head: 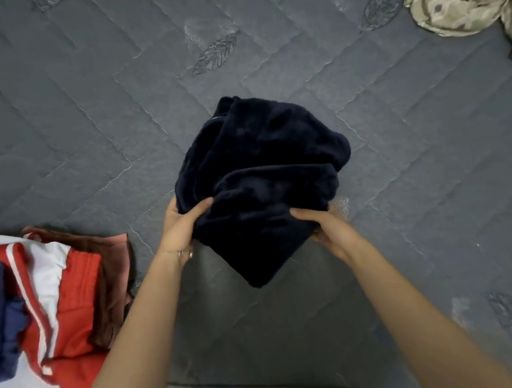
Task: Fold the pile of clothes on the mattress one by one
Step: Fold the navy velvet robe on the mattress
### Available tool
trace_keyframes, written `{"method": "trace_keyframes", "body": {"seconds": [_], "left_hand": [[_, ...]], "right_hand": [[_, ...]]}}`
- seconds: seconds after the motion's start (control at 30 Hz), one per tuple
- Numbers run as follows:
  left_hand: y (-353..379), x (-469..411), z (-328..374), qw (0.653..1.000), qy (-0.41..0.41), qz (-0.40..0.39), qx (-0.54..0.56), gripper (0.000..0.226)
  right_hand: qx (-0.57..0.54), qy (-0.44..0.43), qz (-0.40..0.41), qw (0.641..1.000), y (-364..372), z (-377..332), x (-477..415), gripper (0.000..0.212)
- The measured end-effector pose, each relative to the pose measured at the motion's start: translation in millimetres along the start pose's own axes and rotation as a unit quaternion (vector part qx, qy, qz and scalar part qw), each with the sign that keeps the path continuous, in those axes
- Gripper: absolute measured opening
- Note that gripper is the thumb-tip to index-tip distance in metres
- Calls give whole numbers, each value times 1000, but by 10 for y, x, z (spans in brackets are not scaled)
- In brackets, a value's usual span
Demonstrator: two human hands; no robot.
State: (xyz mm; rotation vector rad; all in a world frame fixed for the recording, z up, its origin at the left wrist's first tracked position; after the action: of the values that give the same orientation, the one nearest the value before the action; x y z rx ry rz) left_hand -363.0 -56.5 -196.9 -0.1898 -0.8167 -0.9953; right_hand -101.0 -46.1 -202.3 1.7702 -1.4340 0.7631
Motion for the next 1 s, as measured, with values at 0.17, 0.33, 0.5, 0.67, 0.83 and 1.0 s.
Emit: {"method": "trace_keyframes", "body": {"seconds": [0.17, 0.33, 0.5, 0.67, 0.83, 1.0], "left_hand": [[219, 182, -202, 994, -20, -55, -89, 31], [358, 218, -283, 977, 4, -94, -193, 37], [165, 189, -281, 966, 72, -19, -248, 55], [-5, 527, -507, 993, 1, 17, -120, 88], [-167, 702, -890, 984, -85, -35, -153, 116], [-131, 749, -1137, 982, -100, -26, -156, 76]], "right_hand": [[-23, 37, -17, 999, -282, 588, 506, 72], [33, 116, -47, 992, -362, 1106, 863, 67], [261, 133, -39, 955, -441, 847, 973, 61], [356, -178, 304, 866, -893, -4, 917, 55], [340, -96, 144, 924, -838, 27, 318, 128], [297, -82, 75, 948, -700, 153, 56, 103]]}}
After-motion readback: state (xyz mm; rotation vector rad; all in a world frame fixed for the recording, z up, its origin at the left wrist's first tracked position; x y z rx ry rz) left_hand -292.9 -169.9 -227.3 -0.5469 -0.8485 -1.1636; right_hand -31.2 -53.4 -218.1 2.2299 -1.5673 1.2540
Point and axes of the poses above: each hand's wrist, its own x-axis away from the middle knuckle, its own y-axis out of the palm, z = x × y, the point moved 7 cm from there along -x, towards the middle knuckle, and after that the axes turned 9 degrees about x, right-handed, at the moved point
